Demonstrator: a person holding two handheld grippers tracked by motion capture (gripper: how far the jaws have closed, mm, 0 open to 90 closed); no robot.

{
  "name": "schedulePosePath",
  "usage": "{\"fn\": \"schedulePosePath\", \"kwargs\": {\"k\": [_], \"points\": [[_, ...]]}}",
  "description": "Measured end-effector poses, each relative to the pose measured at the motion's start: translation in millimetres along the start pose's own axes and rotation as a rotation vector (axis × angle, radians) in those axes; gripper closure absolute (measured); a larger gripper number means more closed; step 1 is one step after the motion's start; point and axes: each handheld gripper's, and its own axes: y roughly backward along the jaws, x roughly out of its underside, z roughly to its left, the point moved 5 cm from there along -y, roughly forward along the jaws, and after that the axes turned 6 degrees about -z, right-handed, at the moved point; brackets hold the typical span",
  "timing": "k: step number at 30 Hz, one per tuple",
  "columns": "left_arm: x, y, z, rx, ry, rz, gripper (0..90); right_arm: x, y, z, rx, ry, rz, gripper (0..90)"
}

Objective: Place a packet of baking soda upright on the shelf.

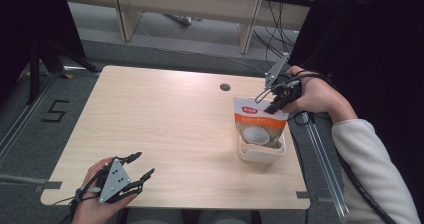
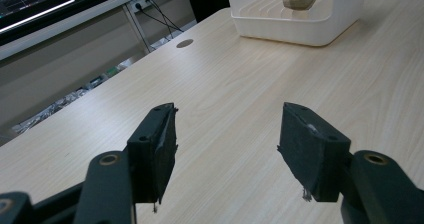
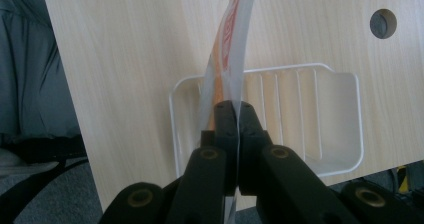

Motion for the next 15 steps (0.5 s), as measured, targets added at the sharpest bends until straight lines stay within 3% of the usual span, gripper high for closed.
{"fn": "schedulePosePath", "kwargs": {"k": [6, 7, 8, 15], "points": [[0.0, -0.1, -0.4, 0.000, 0.001, -0.001, 39.0, 1.2, -1.3, -0.6, 0.018, 0.015, 0.017, 90.0], [0.0, -0.1, -0.3, 0.000, 0.000, 0.000, 39.0, 1.7, -1.2, -1.1, 0.021, 0.036, 0.022, 90.0], [0.0, -0.1, -0.2, 0.000, 0.001, 0.000, 39.1, 1.9, -1.0, 0.1, 0.025, 0.023, 0.027, 90.0], [0.1, -0.5, -0.9, 0.001, 0.005, -0.002, 39.1, 1.1, -6.0, -0.4, 0.023, 0.076, 0.041, 90.0]]}}
